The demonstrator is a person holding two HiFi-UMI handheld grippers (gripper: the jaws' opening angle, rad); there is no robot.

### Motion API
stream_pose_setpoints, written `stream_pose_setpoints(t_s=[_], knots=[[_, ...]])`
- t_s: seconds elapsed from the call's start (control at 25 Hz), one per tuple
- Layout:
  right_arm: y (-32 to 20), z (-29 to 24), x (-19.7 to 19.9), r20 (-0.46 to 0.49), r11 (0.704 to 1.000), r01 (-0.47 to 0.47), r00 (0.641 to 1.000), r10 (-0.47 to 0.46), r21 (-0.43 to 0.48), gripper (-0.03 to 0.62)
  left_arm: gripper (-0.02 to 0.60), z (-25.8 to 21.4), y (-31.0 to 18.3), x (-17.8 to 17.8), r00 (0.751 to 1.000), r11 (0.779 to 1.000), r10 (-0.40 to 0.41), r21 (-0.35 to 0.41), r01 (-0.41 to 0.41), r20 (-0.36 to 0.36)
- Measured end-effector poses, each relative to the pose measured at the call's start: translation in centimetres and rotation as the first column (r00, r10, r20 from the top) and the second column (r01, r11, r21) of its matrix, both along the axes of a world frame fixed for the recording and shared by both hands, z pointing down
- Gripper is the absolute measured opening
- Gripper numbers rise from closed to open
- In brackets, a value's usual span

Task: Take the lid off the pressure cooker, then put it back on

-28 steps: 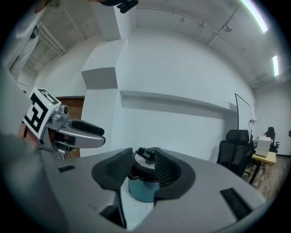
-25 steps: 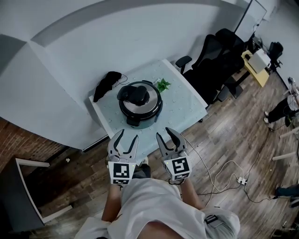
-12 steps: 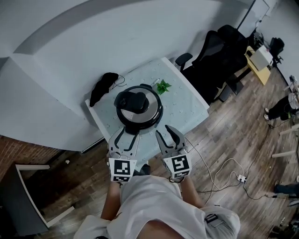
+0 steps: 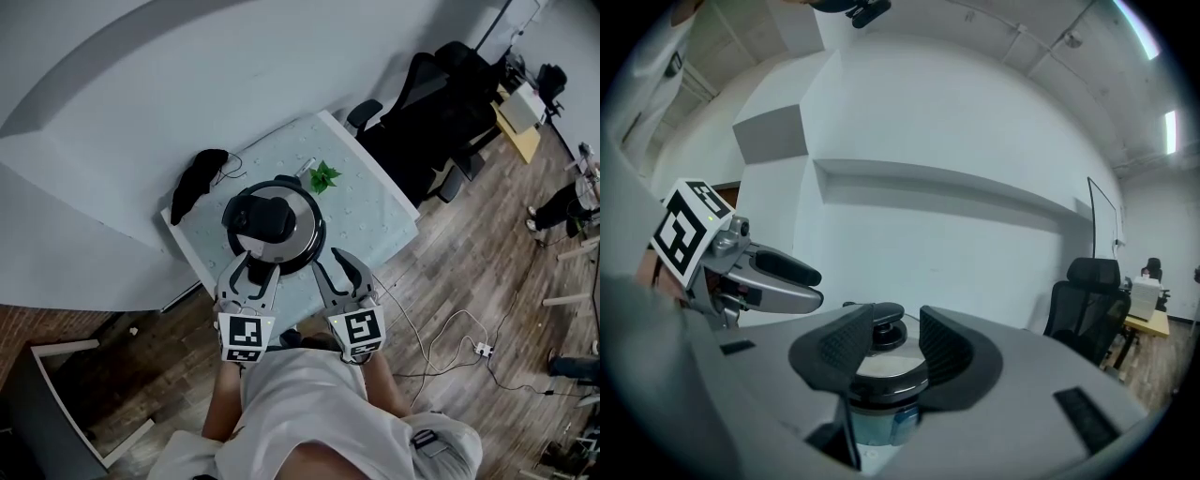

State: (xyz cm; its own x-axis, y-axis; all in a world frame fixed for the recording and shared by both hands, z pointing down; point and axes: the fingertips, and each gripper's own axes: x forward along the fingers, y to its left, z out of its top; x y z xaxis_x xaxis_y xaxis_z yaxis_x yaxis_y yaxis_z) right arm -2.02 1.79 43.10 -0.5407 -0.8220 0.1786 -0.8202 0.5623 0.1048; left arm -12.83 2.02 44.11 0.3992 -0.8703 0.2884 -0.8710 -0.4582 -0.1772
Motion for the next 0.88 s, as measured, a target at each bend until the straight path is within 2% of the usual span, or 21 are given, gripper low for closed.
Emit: stream_pose_setpoints(t_s=[0.44,0.88], knots=[[-3.1,1.0,1.0,-0.04,0.999,-0.027,0.999,0.026,-0.035,0.155,0.239,1.7,-4.3,1.1,0.999,0.997,0.034,-0.066,-0.036,-0.021],[-7.7,2.6,0.0,-0.029,0.992,0.098,0.995,-0.101,-0.08,0.155,0.262,3.5,-7.8,1.8,1.0,0.99,-0.014,-0.138,0.015,0.007]])
